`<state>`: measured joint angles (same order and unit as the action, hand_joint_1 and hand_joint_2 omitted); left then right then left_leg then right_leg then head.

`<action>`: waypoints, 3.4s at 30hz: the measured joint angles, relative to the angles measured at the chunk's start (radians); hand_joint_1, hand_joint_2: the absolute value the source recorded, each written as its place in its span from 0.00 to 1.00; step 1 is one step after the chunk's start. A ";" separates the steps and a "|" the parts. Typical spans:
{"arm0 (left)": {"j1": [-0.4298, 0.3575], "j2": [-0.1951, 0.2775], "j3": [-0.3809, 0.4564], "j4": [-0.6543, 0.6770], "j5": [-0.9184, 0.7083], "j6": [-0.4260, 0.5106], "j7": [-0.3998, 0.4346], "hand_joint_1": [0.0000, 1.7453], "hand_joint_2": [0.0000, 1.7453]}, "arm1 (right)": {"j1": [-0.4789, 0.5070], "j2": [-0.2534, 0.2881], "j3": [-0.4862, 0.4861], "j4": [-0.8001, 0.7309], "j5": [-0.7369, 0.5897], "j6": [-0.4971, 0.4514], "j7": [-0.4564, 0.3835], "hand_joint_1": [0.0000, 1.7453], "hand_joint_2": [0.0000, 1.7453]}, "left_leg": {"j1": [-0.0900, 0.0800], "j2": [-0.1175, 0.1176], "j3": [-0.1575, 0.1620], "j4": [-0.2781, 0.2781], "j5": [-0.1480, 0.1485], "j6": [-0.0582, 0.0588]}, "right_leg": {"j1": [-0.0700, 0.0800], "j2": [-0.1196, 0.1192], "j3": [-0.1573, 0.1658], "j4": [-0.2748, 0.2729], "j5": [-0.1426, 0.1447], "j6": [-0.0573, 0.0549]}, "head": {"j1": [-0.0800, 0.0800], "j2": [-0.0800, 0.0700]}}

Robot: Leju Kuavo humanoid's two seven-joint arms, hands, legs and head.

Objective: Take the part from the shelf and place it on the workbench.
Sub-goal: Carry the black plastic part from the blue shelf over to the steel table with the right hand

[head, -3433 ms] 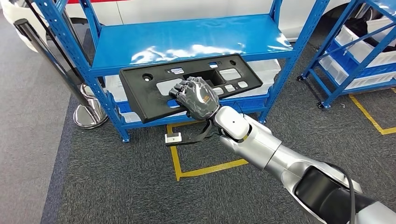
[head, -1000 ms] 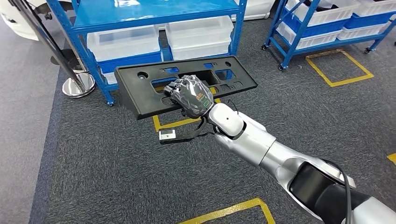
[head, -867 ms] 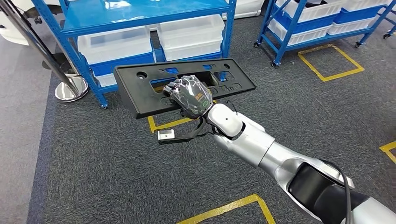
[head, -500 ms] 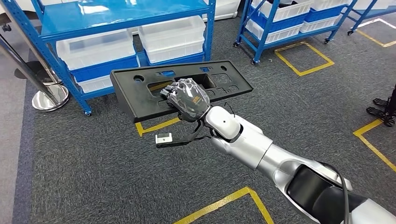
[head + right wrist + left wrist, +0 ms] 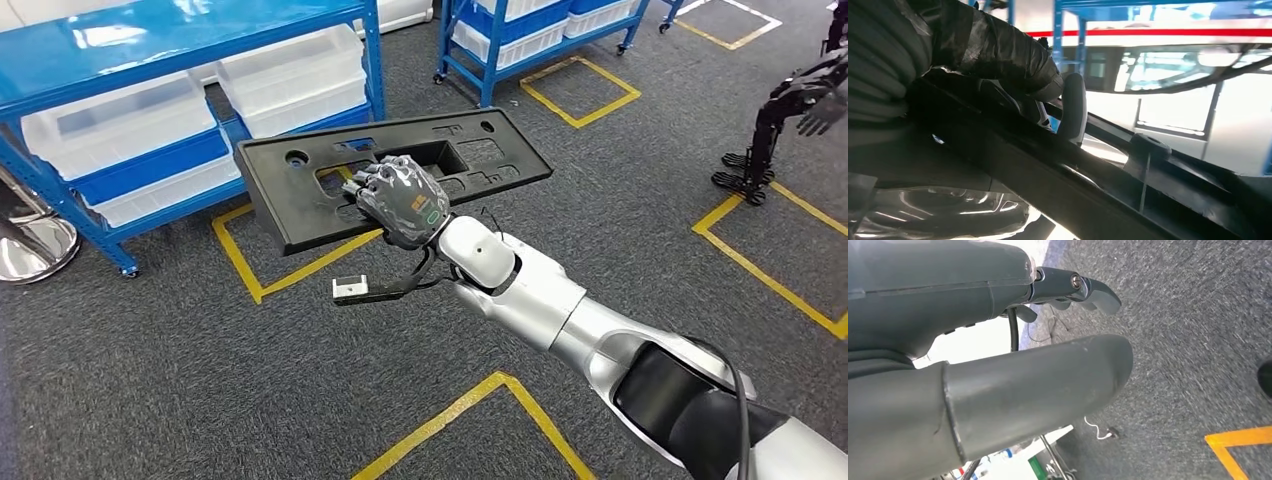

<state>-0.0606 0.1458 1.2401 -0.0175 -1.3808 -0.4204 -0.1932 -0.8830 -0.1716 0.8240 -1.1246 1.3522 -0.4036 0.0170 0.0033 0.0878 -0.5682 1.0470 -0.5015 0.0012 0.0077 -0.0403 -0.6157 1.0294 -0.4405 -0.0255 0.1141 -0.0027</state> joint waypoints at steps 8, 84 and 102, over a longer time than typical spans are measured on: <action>0.003 -0.002 0.010 0.000 -0.006 0.004 -0.001 0.00 0.00 | -0.015 -0.001 0.014 0.015 0.018 0.001 -0.001 1.00 1.00 | 0.015 -0.097 -0.069 0.139 -0.022 -0.021 | -0.010 0.099 -0.008 0.008 0.007 -0.007 | 0.000 0.000; -0.009 -0.033 0.095 0.004 -0.083 0.012 0.002 0.00 0.00 | -0.148 -0.145 0.040 0.198 0.161 0.042 0.065 1.00 1.00 | 0.013 -0.041 -0.011 -0.029 0.037 0.031 | -0.027 0.041 -0.149 0.240 -0.063 0.057 | 0.001 0.000; 0.008 -0.041 0.110 0.004 -0.084 0.018 0.005 0.00 0.00 | -0.119 -0.148 0.035 0.245 0.176 0.016 0.074 1.00 1.00 | 0.013 -0.141 -0.065 0.060 0.026 0.011 | -0.004 0.134 -0.028 0.020 0.014 -0.001 | 0.001 0.000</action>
<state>-0.0527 0.1043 1.3502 -0.0134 -1.4648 -0.4027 -0.1878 -1.0017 -0.3201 0.8591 -0.8795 1.5286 -0.3877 0.0911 0.0162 -0.0530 -0.6329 1.1065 -0.4758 0.0126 0.0033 0.0939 -0.6441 1.0490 -0.4266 -0.0266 0.1151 -0.0027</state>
